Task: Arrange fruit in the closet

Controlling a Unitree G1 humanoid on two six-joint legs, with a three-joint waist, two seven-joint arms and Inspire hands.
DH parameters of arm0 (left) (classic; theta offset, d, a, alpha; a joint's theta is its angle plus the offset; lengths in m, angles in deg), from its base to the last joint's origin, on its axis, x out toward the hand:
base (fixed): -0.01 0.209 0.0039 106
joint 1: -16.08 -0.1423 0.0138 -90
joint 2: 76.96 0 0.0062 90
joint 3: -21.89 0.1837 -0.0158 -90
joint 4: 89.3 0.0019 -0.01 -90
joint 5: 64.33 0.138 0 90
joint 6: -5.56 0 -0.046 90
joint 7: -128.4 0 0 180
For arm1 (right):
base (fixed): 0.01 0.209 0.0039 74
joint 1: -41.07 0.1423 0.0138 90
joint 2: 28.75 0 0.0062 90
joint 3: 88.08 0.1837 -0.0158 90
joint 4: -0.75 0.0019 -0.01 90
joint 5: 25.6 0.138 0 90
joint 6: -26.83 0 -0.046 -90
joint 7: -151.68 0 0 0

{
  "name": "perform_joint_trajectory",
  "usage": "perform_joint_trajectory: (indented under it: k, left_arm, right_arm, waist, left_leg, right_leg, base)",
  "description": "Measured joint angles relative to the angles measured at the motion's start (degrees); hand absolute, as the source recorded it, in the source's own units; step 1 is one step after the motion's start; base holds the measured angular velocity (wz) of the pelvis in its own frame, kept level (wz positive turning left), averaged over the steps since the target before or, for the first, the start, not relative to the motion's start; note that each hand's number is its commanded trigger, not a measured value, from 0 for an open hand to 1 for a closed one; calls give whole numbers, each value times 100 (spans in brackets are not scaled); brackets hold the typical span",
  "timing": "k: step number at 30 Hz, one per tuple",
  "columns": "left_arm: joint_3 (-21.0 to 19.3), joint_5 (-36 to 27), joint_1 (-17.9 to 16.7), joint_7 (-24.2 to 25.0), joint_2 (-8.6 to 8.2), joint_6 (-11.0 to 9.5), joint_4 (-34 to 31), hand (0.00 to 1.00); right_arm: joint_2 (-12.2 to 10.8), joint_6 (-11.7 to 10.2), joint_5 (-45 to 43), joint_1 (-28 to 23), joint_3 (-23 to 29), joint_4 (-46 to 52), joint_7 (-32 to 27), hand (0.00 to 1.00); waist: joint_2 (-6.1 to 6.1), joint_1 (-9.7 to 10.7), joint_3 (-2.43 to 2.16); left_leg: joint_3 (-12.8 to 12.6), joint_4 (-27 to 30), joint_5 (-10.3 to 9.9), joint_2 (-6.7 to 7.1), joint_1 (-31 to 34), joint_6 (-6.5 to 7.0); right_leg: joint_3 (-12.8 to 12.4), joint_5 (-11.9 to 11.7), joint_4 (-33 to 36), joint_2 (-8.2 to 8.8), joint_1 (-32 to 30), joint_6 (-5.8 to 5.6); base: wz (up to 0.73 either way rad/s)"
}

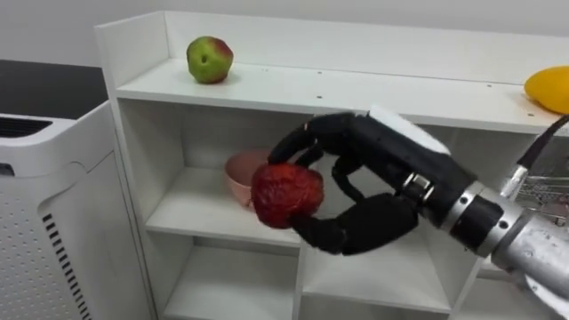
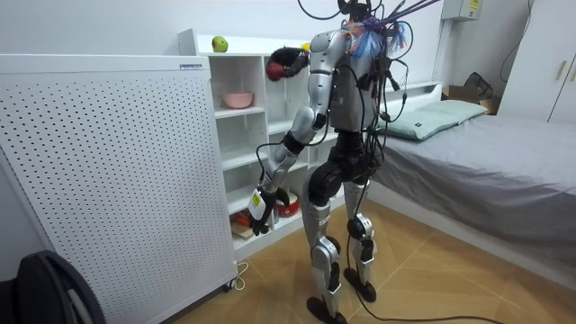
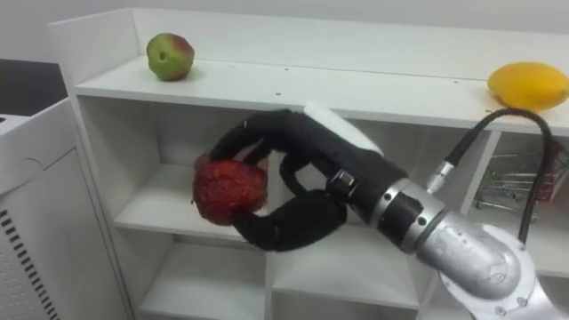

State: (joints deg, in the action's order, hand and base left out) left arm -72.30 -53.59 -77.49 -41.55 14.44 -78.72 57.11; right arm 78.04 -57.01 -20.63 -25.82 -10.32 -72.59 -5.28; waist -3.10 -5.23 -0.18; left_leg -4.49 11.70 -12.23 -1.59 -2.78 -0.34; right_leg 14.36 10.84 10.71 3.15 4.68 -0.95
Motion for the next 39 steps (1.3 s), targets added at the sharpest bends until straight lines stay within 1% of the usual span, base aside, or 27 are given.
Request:
perform_joint_trajectory:
  k: [2, 4, 6, 7, 8, 10, 12, 13, 14, 15, 16, 17, 18, 19, 20, 22, 24, 25, 28, 29, 30, 31, 32, 35, 36, 38, 39]
  left_arm:
    - [84, -137, -17, -30, -1, -10, 126, 0]
    - [153, -228, -51, -64, 0, -22, 164, 0]
    - [242, -237, -52, -86, 15, -32, 178, 0]
    - [264, -268, -46, -86, 15, -83, 216, 0]
    - [297, -365, 7, -101, 15, -162, 335, 0]
    - [395, -441, 88, -144, 12, -205, 448, 0]
    - [513, -445, 240, -249, -17, -230, 593, 0]
    - [579, -455, 353, -309, -36, -294, 704, 0]
    - [618, -452, 447, -374, -47, -364, 788, 0]
    - [621, -452, 489, -418, -59, -379, 817, 0]
    - [699, -517, 577, -555, -87, -457, 982, 0]
    - [828, -591, 638, -713, -133, -485, 1049, 0]
    - [914, -659, 626, -797, -157, -518, 1061, 0]
    - [1068, -678, 653, -948, -212, -604, 1129, 0]
    - [1189, -677, 651, -1075, -248, -634, 1231, 0]
    - [1269, -677, 595, -1210, -260, -638, 1364, 0]
    - [1357, -663, 516, -1334, -253, -641, 1434, 0]
    - [1356, -655, 492, -1362, -253, -635, 1483, 0]
    - [1355, -642, 422, -1374, -245, -642, 1548, 0]
    - [1353, -662, 413, -1401, -240, -657, 1548, 0]
    - [1356, -674, 409, -1436, -240, -681, 1539, 0]
    - [1367, -674, 407, -1490, -243, -730, 1533, 0]
    - [1367, -673, 411, -1541, -242, -743, 1534, 0]
    - [1403, -679, 383, -1686, -240, -761, 1551, 0]
    - [1425, -684, 368, -1701, -238, -756, 1551, 0]
    - [1580, -680, 326, -1738, -238, -745, 1515, 0]
    - [1613, -677, 305, -1739, -238, -742, 1485, 0]
  right_arm:
    - [-104, 8, -242, -335, -79, -48, 129, 100]
    - [-157, 19, -318, -478, -144, -98, 157, 100]
    - [-279, 17, -331, -536, -209, -264, 156, 100]
    - [-375, 3, -333, -582, -231, -428, 156, 100]
    - [-470, -25, -330, -612, -232, -648, 149, 100]
    - [-567, -34, -388, -630, -239, -966, 142, 100]
    - [-654, -126, -605, -621, -239, -1378, 98, 100]
    - [-734, -138, -739, -621, -239, -1623, 37, 100]
    - [-837, -182, -867, -621, -239, -1844, -42, 100]
    - [-888, -212, -936, -621, -239, -1948, -84, 100]
    - [-1005, -362, -1065, -620, -256, -2269, -219, 100]
    - [-1102, -442, -1245, -622, -332, -2651, -374, 100]
    - [-1132, -442, -1308, -624, -388, -2819, -443, 100]
    - [-1190, -469, -1433, -626, -511, -3170, -536, 100]
    - [-1301, -491, -1459, -624, -566, -3596, -588, 100]
    - [-1439, -491, -1493, -623, -631, -4004, -657, 100]
    - [-1467, -511, -1594, -601, -655, -4059, -743, 100]
    - [-1470, -582, -1681, -557, -653, -4074, -830, 100]
    - [-1462, -722, -1817, -482, -652, -4122, -1049, 100]
    - [-1460, -764, -1842, -433, -655, -4136, -1089, 100]
    - [-1456, -779, -1855, -408, -655, -4140, -1130, 100]
    - [-1450, -815, -1857, -348, -656, -4171, -1217, 100]
    - [-1452, -881, -1865, -301, -659, -4261, -1298, 100]
    - [-1455, -932, -2063, -264, -664, -4350, -1496, 100]
    - [-1453, -936, -2112, -263, -665, -4358, -1520, 100]
    - [-1440, -942, -2155, -258, -664, -4452, -1714, 100]
    - [-1432, -948, -2156, -254, -664, -4494, -1755, 100]
  waist:
    - [-10, -21, 13]
    - [-1, -25, 26]
    - [2, -33, 33]
    - [3, -40, 35]
    - [7, -54, 40]
    - [8, -74, 43]
    - [10, -122, 51]
    - [10, -139, 61]
    - [-3, -147, 86]
    - [-9, -157, 106]
    - [-31, -192, 172]
    - [-43, -240, 187]
    - [-45, -258, 188]
    - [-29, -271, 199]
    - [-22, -323, 204]
    - [-35, -331, 202]
    - [-42, -345, 199]
    - [-59, -350, 203]
    - [-44, -383, 222]
    - [-38, -419, 239]
    - [-27, -443, 246]
    - [15, -481, 281]
    - [30, -543, 290]
    - [74, -660, 319]
    - [76, -676, 320]
    - [88, -731, 320]
    - [91, -757, 321]
  left_leg:
    - [-3, -2, 0, 2, 2, 0]
    - [2, -2, 1, -7, 27, 1]
    - [-4, 10, 2, -40, 68, 2]
    - [-1, 17, 2, -46, 107, 2]
    - [6, 48, 2, -54, 152, 2]
    - [31, 129, 3, -55, 284, 3]
    - [75, 258, 4, -52, 466, 10]
    - [113, 368, 5, -49, 634, 12]
    - [140, 462, 20, -36, 818, 34]
    - [152, 519, 23, -30, 910, 39]
    - [167, 595, 33, 2, 1064, 54]
    - [167, 634, 46, 49, 1233, 73]
    - [175, 647, 63, 69, 1308, 79]
    - [227, 703, 78, 92, 1459, 81]
    - [250, 779, 81, 91, 1568, 77]
    - [318, 848, 119, 115, 1764, 60]
    - [319, 1006, 131, 103, 2052, 58]
    - [318, 1115, 130, 112, 2242, 58]
    - [338, 1367, 125, 114, 2545, 59]
    - [343, 1466, 112, 130, 2657, 59]
    - [344, 1545, 88, 130, 2742, 59]
    - [367, 1750, 13, 110, 2909, 53]
    - [377, 1942, -46, 96, 3080, 46]
    - [393, 2369, -145, 72, 3534, 45]
    - [388, 2448, -160, 88, 3630, 50]
    - [386, 2752, -204, 144, 4017, 65]
    - [385, 2826, -219, 144, 4109, 68]
  right_leg:
    - [0, 0, 6, 5, 0, 0]
    - [1, 0, 18, 11, -23, 0]
    - [-1, 0, 86, 13, -102, 0]
    - [11, 0, 127, 18, -135, 0]
    - [27, 1, 202, 38, -196, 1]
    - [63, 4, 327, 76, -346, -1]
    - [99, 9, 480, 92, -537, 3]
    - [152, 15, 602, 141, -699, 7]
    - [159, 39, 736, 182, -887, 19]
    - [158, 48, 789, 186, -967, 24]
    - [155, 90, 901, 204, -1106, 49]
    - [162, 162, 1028, 268, -1283, 68]
    - [157, 182, 1051, 285, -1355, 71]
    - [157, 191, 1080, 292, -1475, 72]
    - [162, 190, 1117, 288, -1578, 81]
    - [240, 178, 1130, 291, -1722, 108]
    - [250, 191, 1288, 305, -1994, 147]
    - [267, 230, 1452, 365, -2207, 179]
    - [296, 293, 1728, 436, -2498, 212]
    - [307, 327, 1835, 473, -2614, 230]
    - [304, 352, 1891, 472, -2693, 238]
    - [307, 406, 2058, 475, -2818, 255]
    - [308, 467, 2226, 493, -2983, 276]
    - [343, 588, 2639, 581, -3400, 322]
    - [342, 621, 2752, 599, -3511, 333]
    - [305, 756, 3177, 758, -3928, 343]
    - [303, 777, 3264, 778, -4017, 354]
  base:
    - [0]
    - [-2]
    - [-4]
    - [0]
    - [4]
    - [6]
    - [11]
    - [16]
    - [14]
    - [10]
    - [5]
    - [6]
    - [12]
    - [15]
    - [16]
    - [16]
    - [11]
    - [6]
    - [9]
    - [5]
    - [0]
    - [0]
    - [0]
    - [1]
    - [9]
    - [10]
    - [10]
